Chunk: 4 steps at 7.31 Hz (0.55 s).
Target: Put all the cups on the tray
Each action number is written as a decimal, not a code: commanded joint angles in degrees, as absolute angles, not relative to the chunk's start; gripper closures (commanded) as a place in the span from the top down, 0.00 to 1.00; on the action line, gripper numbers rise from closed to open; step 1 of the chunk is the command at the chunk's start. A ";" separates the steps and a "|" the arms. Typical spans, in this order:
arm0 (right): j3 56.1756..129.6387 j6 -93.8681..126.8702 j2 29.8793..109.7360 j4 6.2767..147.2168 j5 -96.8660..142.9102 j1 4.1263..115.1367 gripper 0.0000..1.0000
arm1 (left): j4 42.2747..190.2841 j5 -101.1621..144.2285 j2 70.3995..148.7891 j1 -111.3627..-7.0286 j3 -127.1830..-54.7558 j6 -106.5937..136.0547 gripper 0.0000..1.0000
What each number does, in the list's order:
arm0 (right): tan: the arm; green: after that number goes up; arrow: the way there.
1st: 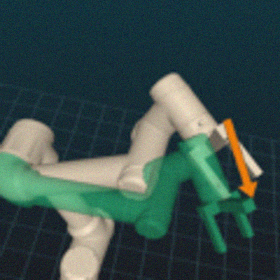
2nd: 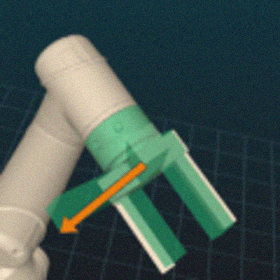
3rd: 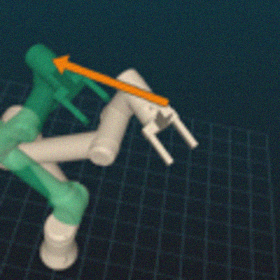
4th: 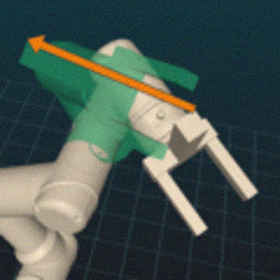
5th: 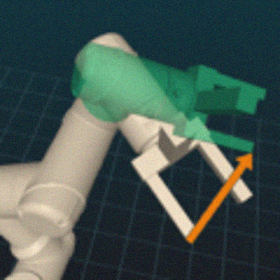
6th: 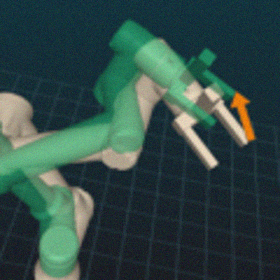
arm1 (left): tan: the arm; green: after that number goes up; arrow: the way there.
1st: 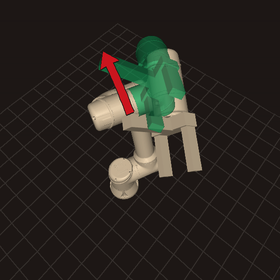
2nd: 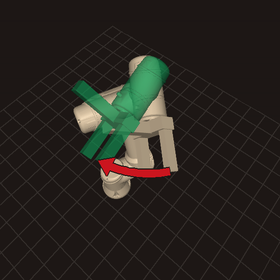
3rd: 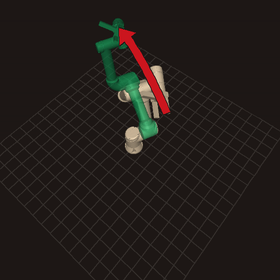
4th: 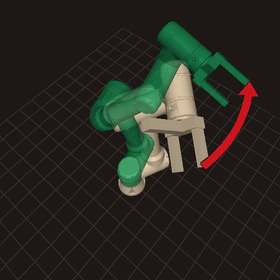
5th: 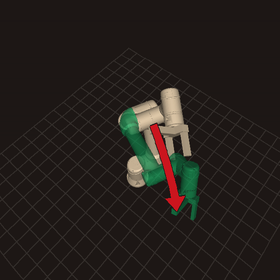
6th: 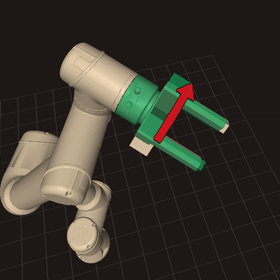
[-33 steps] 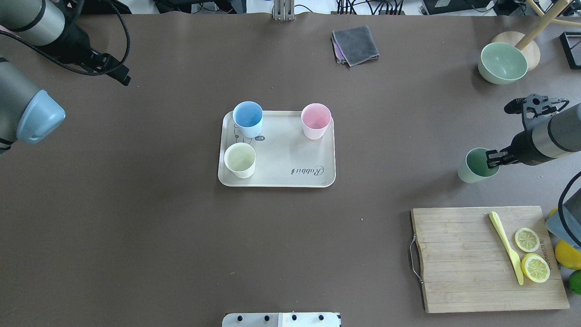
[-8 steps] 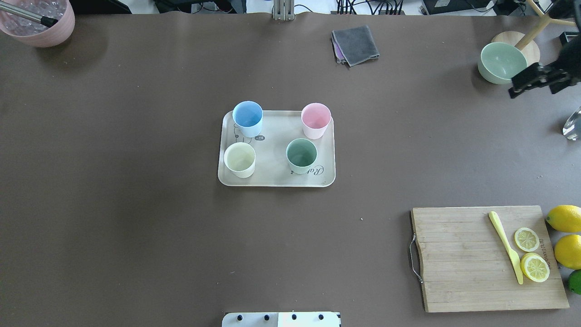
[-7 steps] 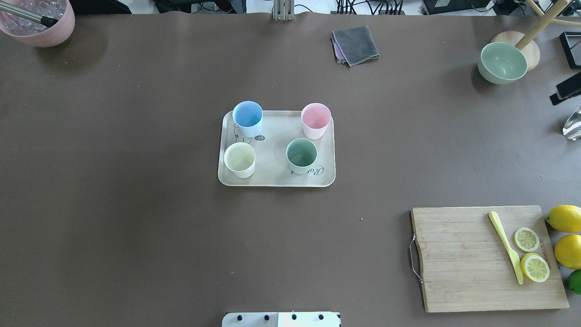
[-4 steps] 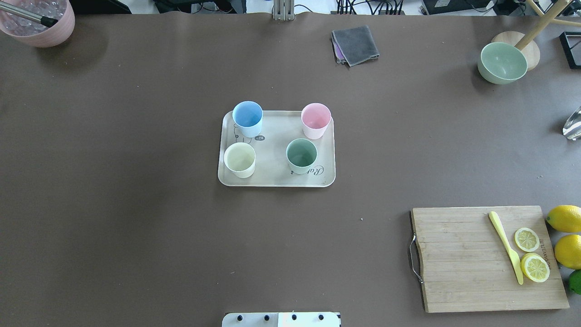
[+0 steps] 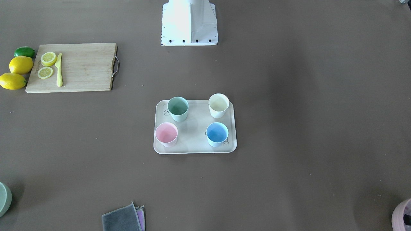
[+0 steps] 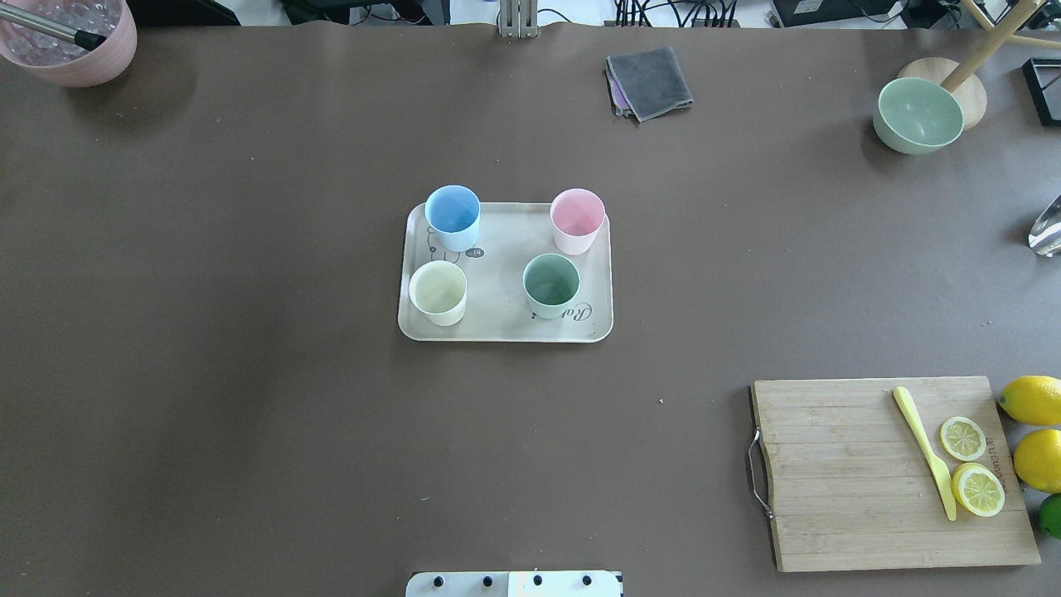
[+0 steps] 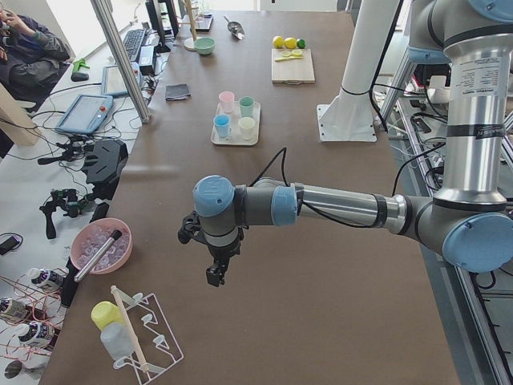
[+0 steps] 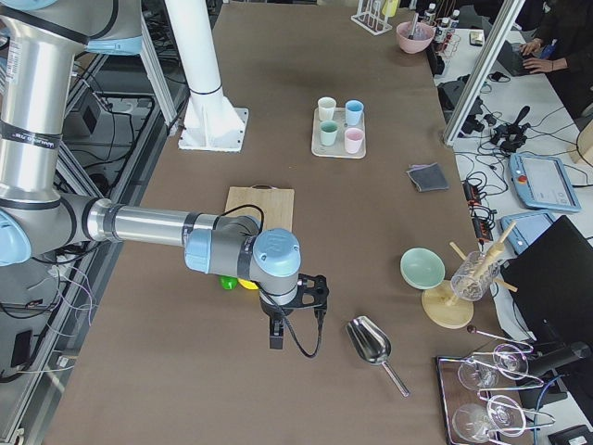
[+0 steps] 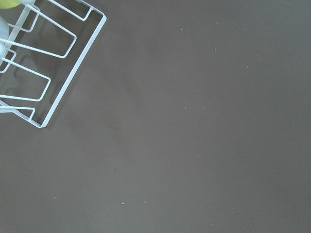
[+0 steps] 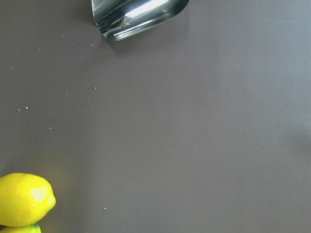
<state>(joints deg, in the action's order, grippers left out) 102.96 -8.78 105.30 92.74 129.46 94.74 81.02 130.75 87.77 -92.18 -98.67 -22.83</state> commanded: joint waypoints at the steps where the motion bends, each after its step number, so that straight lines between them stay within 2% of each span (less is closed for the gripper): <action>1: 103.01 -8.88 104.77 92.72 129.73 93.96 1.00 | 81.47 130.34 87.63 -92.37 -98.78 -19.61 0.99; 4: 102.92 -8.88 104.77 92.72 129.73 93.78 1.00 | 81.39 130.34 87.54 -92.29 -98.70 -19.43 0.99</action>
